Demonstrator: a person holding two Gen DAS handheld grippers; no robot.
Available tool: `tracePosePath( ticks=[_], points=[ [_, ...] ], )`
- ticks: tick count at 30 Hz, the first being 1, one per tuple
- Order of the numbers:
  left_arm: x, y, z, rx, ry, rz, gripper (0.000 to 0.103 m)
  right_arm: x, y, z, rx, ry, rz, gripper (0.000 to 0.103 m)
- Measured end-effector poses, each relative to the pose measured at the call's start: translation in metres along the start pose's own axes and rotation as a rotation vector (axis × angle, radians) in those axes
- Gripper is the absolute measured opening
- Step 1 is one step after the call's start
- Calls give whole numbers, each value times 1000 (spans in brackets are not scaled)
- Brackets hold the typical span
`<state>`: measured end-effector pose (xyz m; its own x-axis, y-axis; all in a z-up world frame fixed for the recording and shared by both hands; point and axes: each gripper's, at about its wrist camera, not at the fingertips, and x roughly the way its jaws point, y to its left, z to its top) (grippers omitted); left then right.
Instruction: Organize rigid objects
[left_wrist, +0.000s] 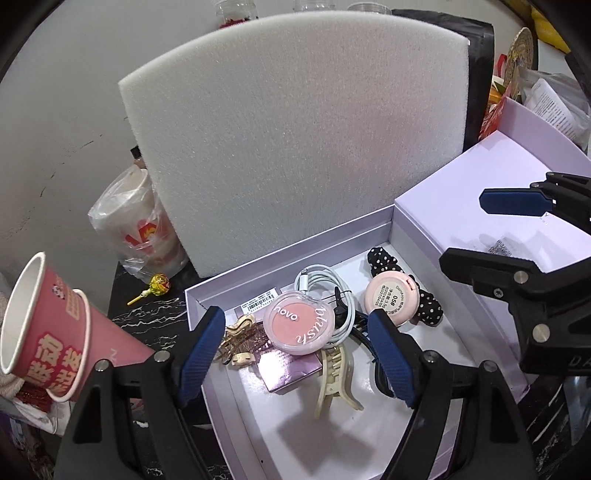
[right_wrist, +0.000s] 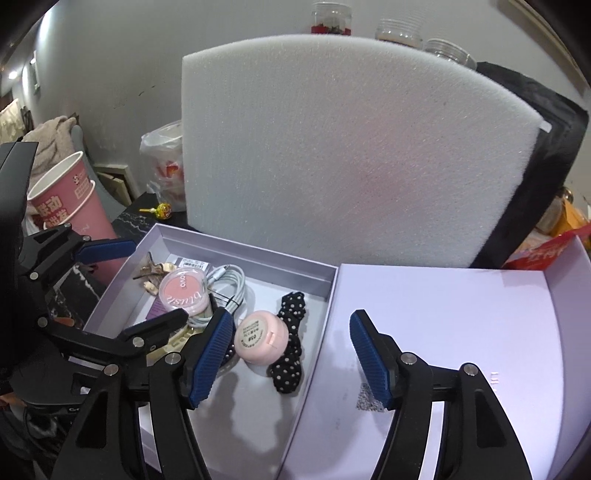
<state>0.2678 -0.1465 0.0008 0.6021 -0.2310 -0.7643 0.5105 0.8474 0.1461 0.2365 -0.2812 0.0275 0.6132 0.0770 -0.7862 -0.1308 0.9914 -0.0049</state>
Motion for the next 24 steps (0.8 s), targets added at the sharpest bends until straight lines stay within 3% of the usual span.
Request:
tracePosePath(
  ticks=[14,24],
  points=[
    [-62,-2,-13,-29,-88,32,80,-68,10,-10,-6,-105,-66,82],
    [-112,-9,-31,-54,-151,72,80,-117,20,-28,-10,-188,-120,85]
  ],
)
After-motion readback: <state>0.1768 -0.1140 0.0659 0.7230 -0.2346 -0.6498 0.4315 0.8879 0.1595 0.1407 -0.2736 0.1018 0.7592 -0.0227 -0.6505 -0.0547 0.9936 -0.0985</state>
